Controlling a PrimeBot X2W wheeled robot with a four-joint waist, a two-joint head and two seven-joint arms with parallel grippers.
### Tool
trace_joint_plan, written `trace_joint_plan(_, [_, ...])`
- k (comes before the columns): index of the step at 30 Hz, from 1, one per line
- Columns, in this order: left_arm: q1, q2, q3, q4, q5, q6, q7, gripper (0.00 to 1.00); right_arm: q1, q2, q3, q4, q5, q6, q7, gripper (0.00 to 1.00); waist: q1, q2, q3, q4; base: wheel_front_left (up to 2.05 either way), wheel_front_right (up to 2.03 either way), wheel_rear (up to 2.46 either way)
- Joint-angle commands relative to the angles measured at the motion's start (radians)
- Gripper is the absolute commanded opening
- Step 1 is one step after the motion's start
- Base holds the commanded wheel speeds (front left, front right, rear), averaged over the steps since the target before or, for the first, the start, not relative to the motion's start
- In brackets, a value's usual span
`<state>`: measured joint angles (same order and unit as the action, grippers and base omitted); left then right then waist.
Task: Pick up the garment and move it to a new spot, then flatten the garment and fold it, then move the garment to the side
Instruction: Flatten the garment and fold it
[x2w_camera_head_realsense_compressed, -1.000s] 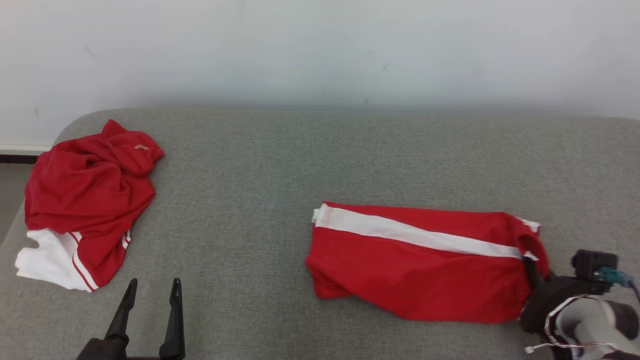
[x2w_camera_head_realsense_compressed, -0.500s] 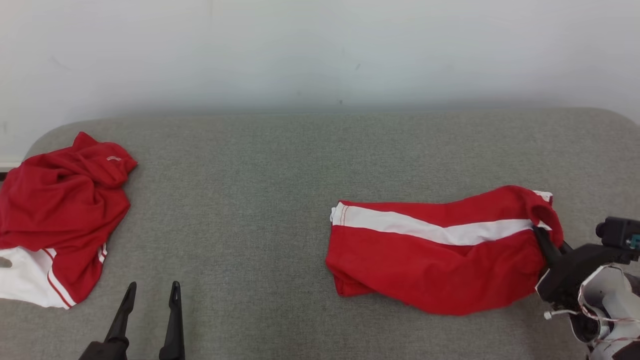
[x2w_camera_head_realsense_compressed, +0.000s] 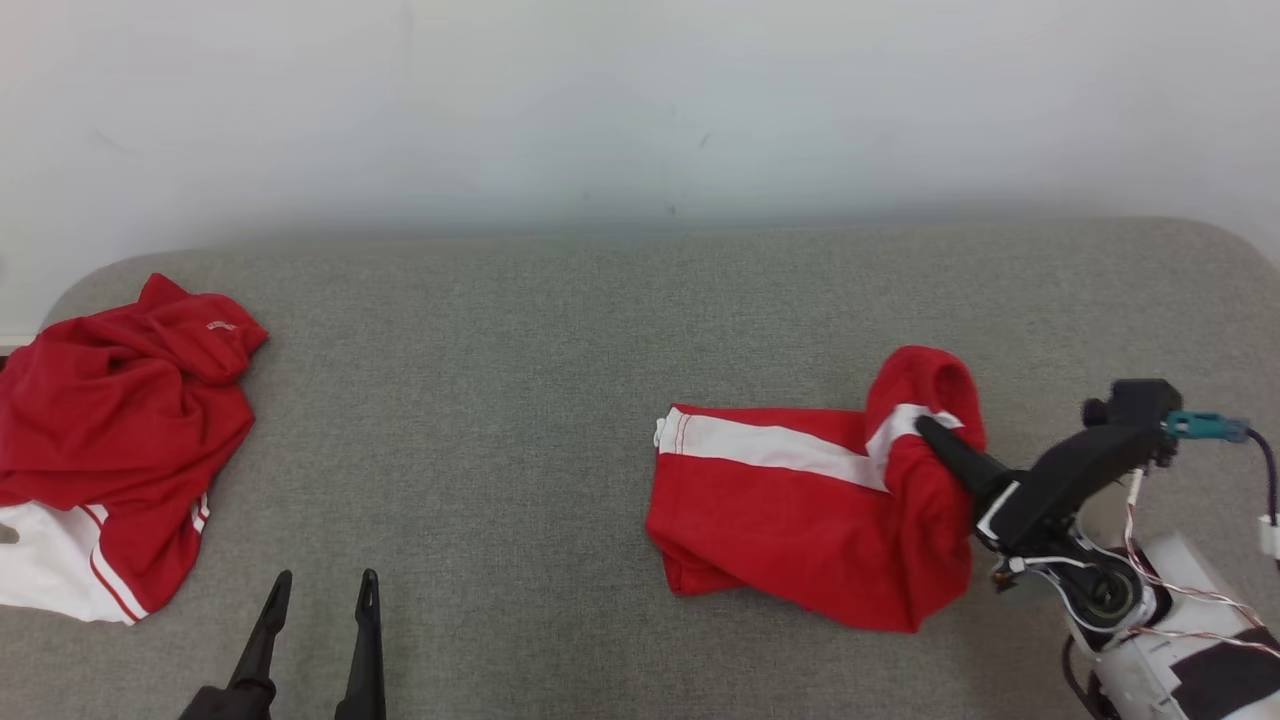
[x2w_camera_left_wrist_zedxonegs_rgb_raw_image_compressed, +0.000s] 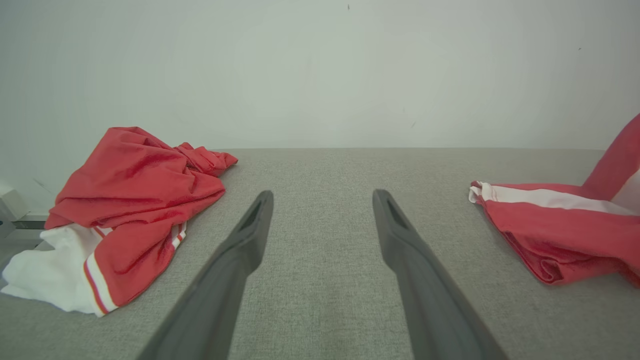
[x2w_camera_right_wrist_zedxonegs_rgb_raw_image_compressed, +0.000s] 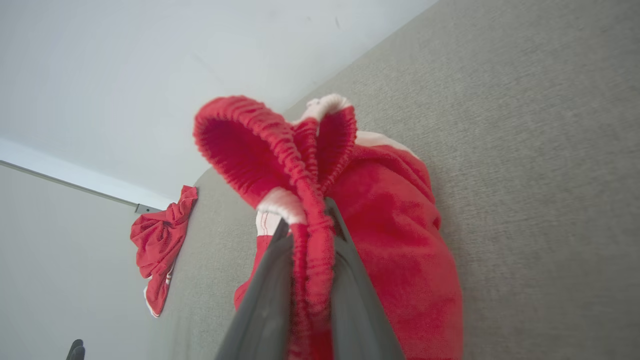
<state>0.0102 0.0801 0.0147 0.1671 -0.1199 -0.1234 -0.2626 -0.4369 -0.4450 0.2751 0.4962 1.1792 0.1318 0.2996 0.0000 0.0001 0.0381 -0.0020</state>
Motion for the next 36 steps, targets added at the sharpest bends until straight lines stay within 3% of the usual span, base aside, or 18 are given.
trace_joint_plan(1, [-0.003, -0.003, -0.001, 0.002, 0.004, -0.001, -0.003, 1.0, -0.013, 0.011, -0.003, -0.003, 0.005, -0.003, 0.01, 0.0, 0.0, -0.0001, 0.002, 0.003, 0.0, 0.0, 0.0])
trace_joint_plan(7, [-0.016, -0.008, -0.013, 0.015, 0.003, -0.004, -0.003, 1.0, -0.085, 0.123, -0.022, 0.056, 0.047, -0.003, 0.122, 0.0, 0.0, -0.0001, 0.011, 0.024, 0.0, 0.0, 0.0])
trace_joint_plan(12, [-0.024, -0.015, -0.026, 0.02, 0.0, -0.005, -0.003, 1.0, -0.158, 0.191, -0.032, 0.159, -0.003, -0.003, 0.171, 0.0, 0.0, -0.0001, 0.019, 0.05, 0.0, 0.0, 0.0])
trace_joint_plan(23, [-0.055, -0.025, -0.05, 0.041, -0.009, -0.007, -0.003, 1.0, -0.269, 0.303, -0.052, 0.359, -0.151, -0.003, 0.136, 0.0, 0.0, -0.0001, 0.047, 0.105, 0.0, 0.0, 0.0])
trace_joint_plan(28, [-0.058, -0.026, -0.048, 0.043, -0.006, -0.007, -0.003, 1.0, -0.287, 0.3, -0.028, 0.398, -0.233, -0.003, 0.09, 0.0, 0.0, -0.0001, 0.053, 0.109, 0.0, 0.0, 0.0])
trace_joint_plan(29, [-0.058, -0.026, -0.045, 0.042, -0.005, -0.007, -0.003, 1.0, -0.287, 0.305, -0.03, 0.4, -0.235, -0.003, 0.084, 0.4, 0.0, -0.0001, 0.052, 0.107, 0.0, 0.0, 0.0])
trace_joint_plan(30, [-0.057, -0.026, -0.042, 0.042, -0.003, -0.008, -0.003, 1.0, -0.286, 0.308, -0.031, 0.4, -0.237, -0.003, 0.08, 0.88, 0.0, -0.0001, 0.051, 0.105, 0.0, 0.0, 0.0])
trace_joint_plan(31, [-0.055, -0.026, -0.039, 0.041, -0.001, -0.007, -0.003, 1.0, -0.285, 0.307, -0.028, 0.392, -0.244, -0.003, 0.074, 1.0, 0.0, -0.0001, 0.051, 0.102, 0.0, 0.0, 0.0])
trace_joint_plan(36, [-0.046, -0.027, -0.028, 0.039, 0.008, -0.006, -0.003, 1.0, -0.266, 0.286, -0.008, 0.305, -0.25, -0.003, 0.042, 1.0, 0.0, -0.0001, 0.045, 0.081, 0.0, 0.0, 0.0])
